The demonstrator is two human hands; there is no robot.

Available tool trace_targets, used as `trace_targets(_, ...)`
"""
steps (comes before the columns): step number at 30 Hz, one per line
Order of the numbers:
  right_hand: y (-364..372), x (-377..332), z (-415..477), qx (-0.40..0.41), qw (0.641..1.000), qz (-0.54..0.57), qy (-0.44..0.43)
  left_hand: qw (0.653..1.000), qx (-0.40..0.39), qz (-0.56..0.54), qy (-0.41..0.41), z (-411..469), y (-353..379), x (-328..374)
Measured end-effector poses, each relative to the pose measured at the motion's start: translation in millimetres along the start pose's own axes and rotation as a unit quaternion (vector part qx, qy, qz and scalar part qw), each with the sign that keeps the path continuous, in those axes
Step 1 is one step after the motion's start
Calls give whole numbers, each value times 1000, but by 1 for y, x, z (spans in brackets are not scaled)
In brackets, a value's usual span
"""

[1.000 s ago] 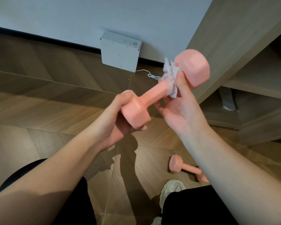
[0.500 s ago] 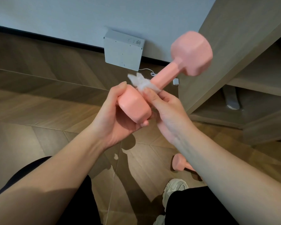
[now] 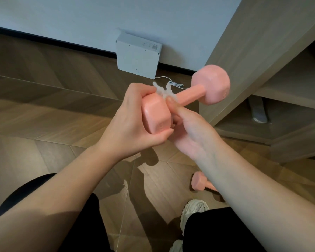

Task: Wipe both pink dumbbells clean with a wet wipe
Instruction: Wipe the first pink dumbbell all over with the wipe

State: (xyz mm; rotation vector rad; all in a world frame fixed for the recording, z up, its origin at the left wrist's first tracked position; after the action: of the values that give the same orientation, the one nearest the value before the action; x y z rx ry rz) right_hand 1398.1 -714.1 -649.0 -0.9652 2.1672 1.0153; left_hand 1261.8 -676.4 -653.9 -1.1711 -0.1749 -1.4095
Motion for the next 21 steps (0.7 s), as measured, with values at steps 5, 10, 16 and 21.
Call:
trace_targets(5,2,-6,-4,-32,998,59,14,985,-24,129,112,7,-2,3)
trace_targets(10,0,-13,-2,49,992,116,27,970,-41,183,157,7,-3,3)
trace_targets(16,-14,-28,9,121,982,147,22,965,-64,190,167,6,-4,-1)
trace_targets(21,-15,-28,12,143,971,194,0,984,-32,121,130,7,0,-4)
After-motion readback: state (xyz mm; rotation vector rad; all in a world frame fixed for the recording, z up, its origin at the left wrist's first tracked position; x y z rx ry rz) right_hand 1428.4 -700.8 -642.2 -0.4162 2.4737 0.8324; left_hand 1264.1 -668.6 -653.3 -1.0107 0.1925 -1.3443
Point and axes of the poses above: each hand's wrist, its own z-axis towards the middle knuckle, its own y-axis out of the palm, x = y × z, the point moved 2 cm from there along z, towards the middle knuckle, and after that the axes turned 2 degrees about -x, right-handed, at the moved point
